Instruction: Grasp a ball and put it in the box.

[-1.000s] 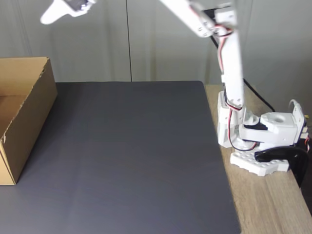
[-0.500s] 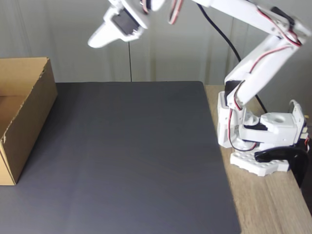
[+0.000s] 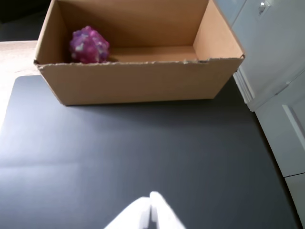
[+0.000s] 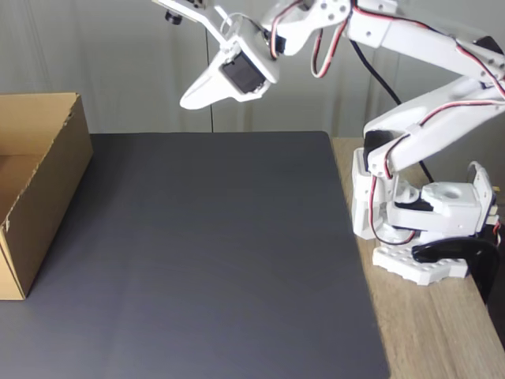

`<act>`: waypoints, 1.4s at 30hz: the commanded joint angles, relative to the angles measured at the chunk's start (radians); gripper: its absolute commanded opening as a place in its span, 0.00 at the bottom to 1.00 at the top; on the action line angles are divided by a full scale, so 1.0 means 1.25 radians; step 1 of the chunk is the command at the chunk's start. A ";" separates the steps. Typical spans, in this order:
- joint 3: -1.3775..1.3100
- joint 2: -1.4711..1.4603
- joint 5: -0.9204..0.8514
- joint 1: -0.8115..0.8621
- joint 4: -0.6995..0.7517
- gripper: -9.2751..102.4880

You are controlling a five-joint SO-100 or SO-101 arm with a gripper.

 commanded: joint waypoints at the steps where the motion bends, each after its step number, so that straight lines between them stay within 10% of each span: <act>1: 0.029 0.044 -0.004 0.011 -0.033 0.08; 42: 0.693 0.498 -0.052 -0.002 -0.042 0.08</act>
